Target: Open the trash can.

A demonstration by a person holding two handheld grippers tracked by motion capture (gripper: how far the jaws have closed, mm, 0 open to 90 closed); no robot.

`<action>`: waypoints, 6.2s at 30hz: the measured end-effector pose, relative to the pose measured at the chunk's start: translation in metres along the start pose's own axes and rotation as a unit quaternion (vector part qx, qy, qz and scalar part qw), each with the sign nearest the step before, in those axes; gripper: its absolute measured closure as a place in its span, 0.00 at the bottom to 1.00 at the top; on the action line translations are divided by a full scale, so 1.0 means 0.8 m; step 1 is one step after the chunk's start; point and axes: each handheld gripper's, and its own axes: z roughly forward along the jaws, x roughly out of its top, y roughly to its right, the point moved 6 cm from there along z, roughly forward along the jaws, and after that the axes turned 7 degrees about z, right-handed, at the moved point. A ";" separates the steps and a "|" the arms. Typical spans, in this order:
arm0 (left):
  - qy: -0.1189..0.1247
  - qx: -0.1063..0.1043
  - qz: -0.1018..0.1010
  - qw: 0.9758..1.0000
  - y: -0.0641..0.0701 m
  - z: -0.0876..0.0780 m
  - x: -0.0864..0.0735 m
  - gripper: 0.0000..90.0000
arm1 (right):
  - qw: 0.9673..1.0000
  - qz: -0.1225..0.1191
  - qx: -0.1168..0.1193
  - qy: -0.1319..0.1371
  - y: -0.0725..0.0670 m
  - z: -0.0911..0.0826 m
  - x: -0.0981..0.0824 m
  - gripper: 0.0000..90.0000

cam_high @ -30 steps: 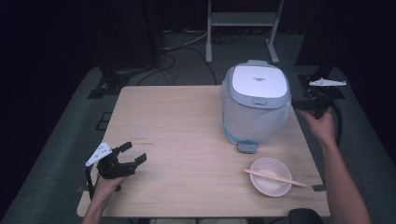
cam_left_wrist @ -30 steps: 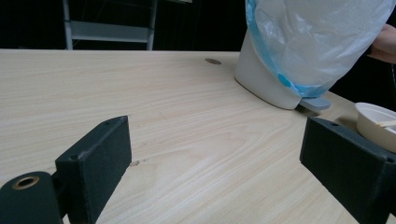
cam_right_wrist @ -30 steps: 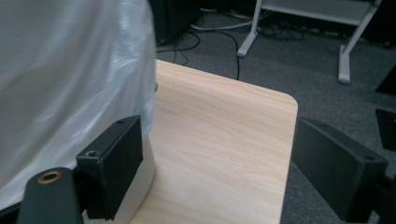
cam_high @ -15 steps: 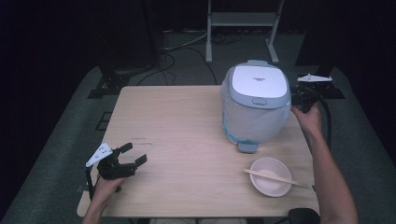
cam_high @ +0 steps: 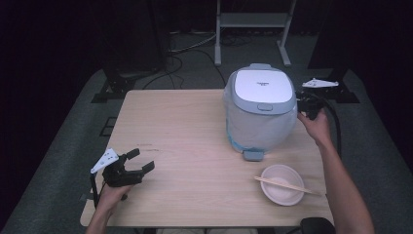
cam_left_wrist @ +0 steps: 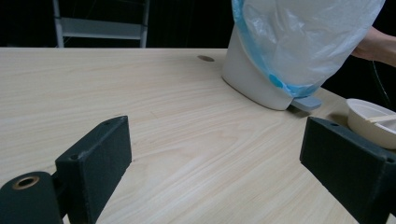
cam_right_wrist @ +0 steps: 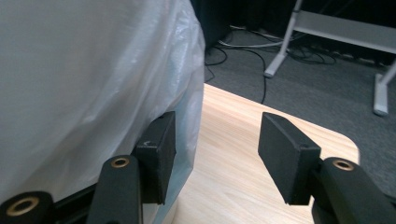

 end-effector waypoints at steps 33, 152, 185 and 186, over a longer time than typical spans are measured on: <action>-0.016 -0.050 0.058 0.997 0.045 0.029 0.014 0.09 | 0.989 -0.081 0.120 -0.029 -0.150 0.004 0.004 0.42; -0.191 -0.106 0.190 0.957 0.145 0.229 -0.033 0.94 | 0.948 -0.163 0.219 -0.164 -0.164 -0.166 -0.187 0.27; -0.181 -0.106 0.174 0.962 0.148 0.231 -0.033 0.94 | 0.914 -0.223 0.228 -0.252 -0.168 -0.152 -0.217 0.88; -0.180 -0.106 0.173 0.963 0.148 0.231 -0.033 0.94 | 0.914 -0.223 0.228 -0.252 -0.168 -0.152 -0.217 0.88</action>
